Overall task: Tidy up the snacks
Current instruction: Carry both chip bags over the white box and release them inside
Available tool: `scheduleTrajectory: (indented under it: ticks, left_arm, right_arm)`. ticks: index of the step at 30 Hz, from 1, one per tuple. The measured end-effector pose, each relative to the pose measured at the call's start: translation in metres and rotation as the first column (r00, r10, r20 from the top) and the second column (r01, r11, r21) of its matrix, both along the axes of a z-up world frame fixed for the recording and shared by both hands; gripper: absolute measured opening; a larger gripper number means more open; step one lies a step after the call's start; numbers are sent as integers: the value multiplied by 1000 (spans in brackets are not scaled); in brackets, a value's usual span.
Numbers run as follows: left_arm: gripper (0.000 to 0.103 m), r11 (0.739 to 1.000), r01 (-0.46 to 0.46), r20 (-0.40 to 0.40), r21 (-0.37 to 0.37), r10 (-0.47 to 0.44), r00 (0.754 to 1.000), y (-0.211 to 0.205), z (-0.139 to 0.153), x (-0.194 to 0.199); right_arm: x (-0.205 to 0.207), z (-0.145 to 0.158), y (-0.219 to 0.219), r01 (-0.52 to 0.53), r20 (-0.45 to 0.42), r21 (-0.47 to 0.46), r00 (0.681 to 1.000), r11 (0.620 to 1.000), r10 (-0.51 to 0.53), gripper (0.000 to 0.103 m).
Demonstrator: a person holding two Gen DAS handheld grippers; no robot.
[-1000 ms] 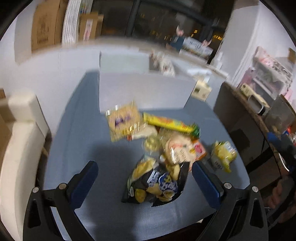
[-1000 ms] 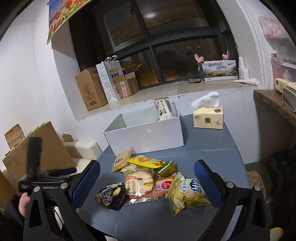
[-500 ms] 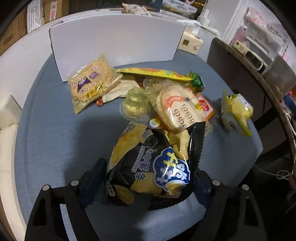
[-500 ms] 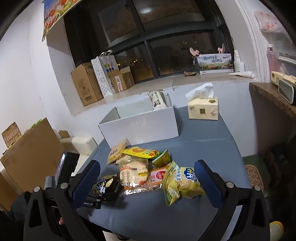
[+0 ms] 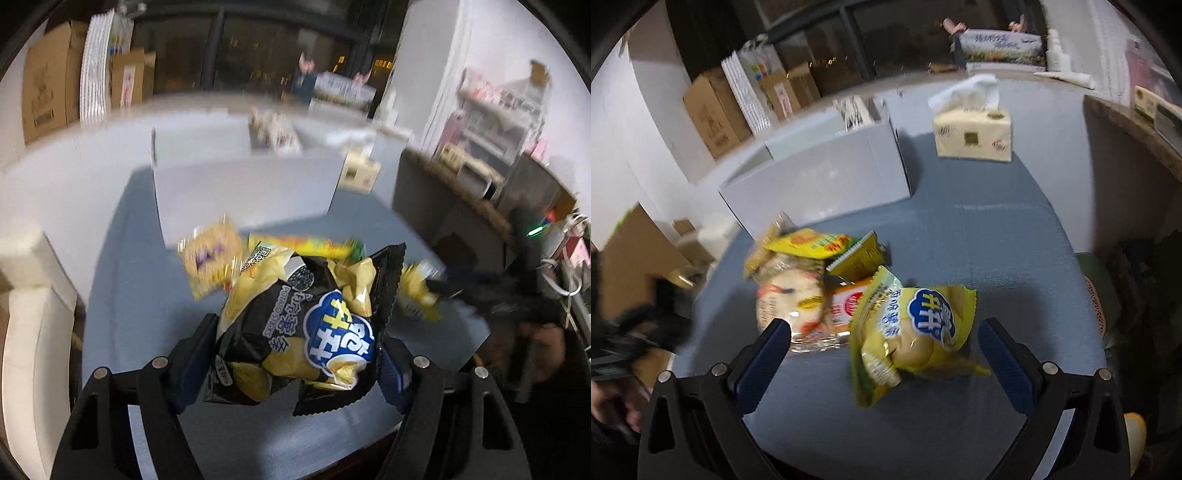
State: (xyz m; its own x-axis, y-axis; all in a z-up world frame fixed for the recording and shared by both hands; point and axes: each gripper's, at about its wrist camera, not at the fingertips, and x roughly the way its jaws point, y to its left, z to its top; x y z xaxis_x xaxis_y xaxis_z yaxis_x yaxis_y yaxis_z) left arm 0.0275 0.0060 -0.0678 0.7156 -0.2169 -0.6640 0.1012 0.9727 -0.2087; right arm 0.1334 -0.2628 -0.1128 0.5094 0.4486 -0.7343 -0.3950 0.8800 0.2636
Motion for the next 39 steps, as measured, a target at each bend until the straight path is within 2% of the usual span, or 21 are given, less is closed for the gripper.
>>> scheduleTrajectory:
  ticks: [4,7,8,9,12,18,21,27,33,39]
  left_arm:
    - [81,999,-16,82,36,13,997,-1,24,-8]
    - [81,999,-6,104,36,2,995,-3,32,-8]
    - [81,999,-1,104,36,-3,995,-4,32,-7]
    - [81,999,3,103,38,-7,995,-5,32,-5]
    - [81,999,12,99,38,-16,995,-7,28,-2]
    - [81,999,10,120,33,-14,993,-6,33,7]
    - [81,1000,12,140,14,-14,990,-2,43,21]
    - [81,999,1,196,33,-8,981,11,72,70]
    - [81,998,-64,214,10,60,975,43,94,138]
    - [81,992,-126,175,0,124,977,78,96,209]
  right_arm:
    - [13,-17,6,-9,-32,-41,999,999,7,103]
    - [17,-26,6,-12,-62,-42,998,999,10,103]
    - [17,-29,5,-19,-68,-30,998,999,17,99]
    - [17,-29,5,-25,-69,-23,997,999,23,78]
    - [12,-24,3,-11,-34,-62,999,998,9,64]
    - [2,4,-5,5,27,-12,1000,1000,-5,61]
    - [0,33,-2,-11,93,27,996,1000,8,61]
    - [15,94,23,-89,224,80,972,993,70,61]
    - [65,141,68,-147,317,90,942,985,111,61]
    - [143,158,116,-154,306,95,945,984,118,61]
